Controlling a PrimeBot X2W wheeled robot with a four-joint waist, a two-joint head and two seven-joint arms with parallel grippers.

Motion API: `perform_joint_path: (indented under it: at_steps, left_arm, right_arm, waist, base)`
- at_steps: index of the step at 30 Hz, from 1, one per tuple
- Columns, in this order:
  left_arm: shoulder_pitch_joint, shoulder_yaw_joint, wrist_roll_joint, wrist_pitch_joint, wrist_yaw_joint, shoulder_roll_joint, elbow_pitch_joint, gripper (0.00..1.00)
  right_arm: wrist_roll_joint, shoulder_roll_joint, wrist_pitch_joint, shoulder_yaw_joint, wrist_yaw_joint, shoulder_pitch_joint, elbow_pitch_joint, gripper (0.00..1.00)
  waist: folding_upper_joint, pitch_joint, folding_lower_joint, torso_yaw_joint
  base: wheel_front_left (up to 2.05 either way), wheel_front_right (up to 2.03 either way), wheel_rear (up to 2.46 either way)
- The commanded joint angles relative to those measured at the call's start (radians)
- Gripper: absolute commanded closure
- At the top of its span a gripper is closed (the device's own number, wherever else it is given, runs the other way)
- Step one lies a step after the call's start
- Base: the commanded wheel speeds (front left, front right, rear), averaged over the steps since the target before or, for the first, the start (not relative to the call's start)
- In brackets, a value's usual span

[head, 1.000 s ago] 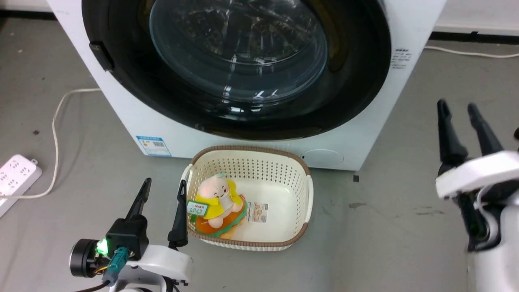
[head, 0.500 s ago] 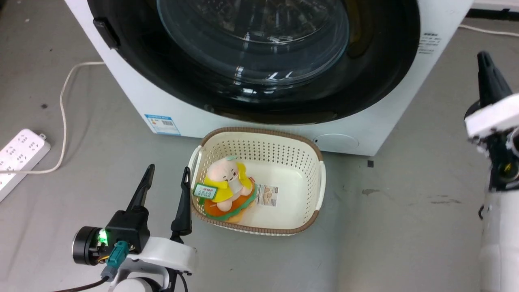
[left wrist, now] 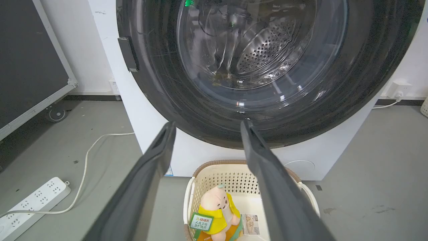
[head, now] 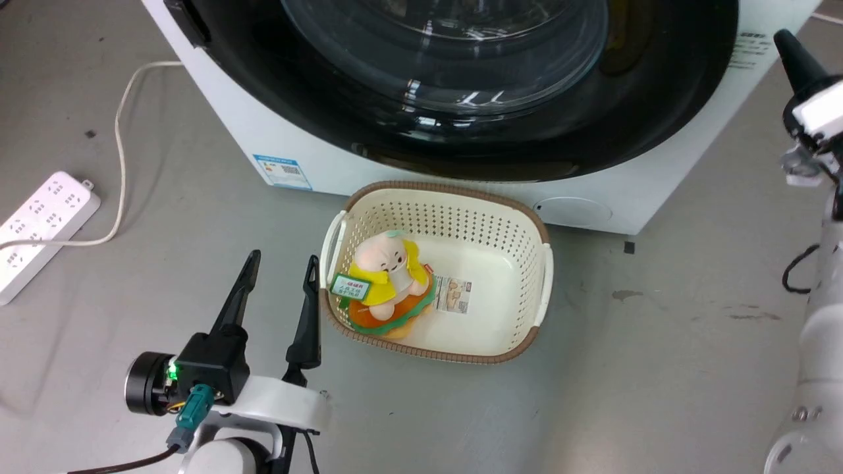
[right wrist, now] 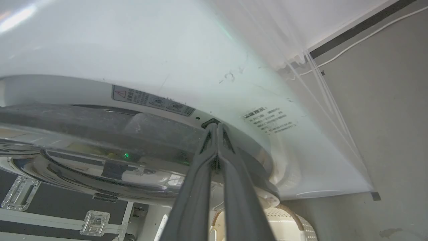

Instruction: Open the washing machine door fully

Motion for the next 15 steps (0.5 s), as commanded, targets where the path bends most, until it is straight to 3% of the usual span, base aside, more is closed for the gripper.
perform_joint_path:
  at_steps: [1, 15]
  left_arm:
    - [-0.017, -0.005, -0.004, -0.011, 0.001, 0.0, -0.005, 0.0]
    - [-0.042, -0.032, -0.023, -0.04, 0.005, 0.0, -0.012, 0.0]
  right_arm:
    - [0.017, 0.0, 0.019, -0.02, 0.0, -0.045, 0.025, 1.0]
    - [0.01, -0.035, 0.215, -0.196, 0.0, -0.251, 0.227, 1.0]
  waist:
    - [-0.0001, 0.008, -0.0001, 0.007]
    - [-0.0001, 0.062, -0.0001, 0.055]
  base:
    - [0.0, 0.0, 0.0]
    - [0.0, 0.0, 0.0]
